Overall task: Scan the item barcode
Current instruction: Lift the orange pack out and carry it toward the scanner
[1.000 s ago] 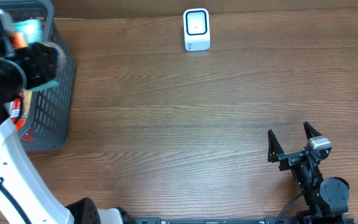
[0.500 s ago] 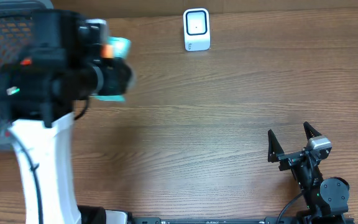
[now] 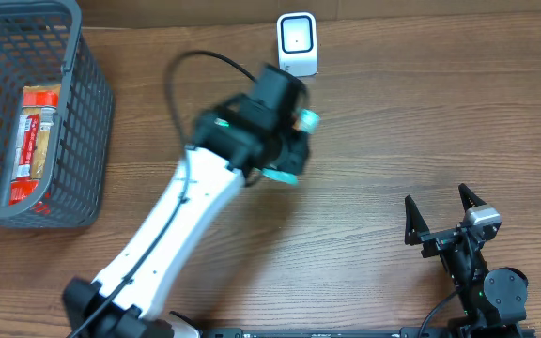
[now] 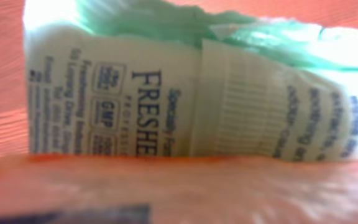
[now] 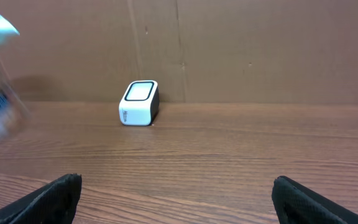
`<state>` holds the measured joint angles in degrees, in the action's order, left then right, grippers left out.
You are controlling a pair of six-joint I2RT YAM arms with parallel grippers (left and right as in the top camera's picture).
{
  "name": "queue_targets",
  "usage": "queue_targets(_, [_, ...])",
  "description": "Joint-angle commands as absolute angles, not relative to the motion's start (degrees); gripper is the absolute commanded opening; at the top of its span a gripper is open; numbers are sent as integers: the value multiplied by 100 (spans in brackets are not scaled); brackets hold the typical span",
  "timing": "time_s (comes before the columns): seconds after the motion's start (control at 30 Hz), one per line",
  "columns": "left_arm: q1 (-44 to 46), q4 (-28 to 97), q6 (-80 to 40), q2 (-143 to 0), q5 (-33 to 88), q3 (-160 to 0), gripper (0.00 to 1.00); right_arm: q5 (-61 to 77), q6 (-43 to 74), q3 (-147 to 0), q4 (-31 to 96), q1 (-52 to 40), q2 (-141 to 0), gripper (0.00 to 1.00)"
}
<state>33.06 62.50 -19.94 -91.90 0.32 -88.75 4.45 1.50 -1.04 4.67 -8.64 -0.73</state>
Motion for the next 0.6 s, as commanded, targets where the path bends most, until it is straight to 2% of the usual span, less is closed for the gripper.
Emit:
queue_targets(0.0, [3765,5795,-2449,-9380,-23,-8473,19,419,123,-45,443,-849,-23,100])
queue_targets(0.27, [4491,5050,-2449,-10357,-62,-8305,20,419,121,-45,443,-849,-23,100])
queue_targets(0.57, [4547,4486,-2493,-10836,-47,-8302,20,416,123,-45,443,-849,-23,100])
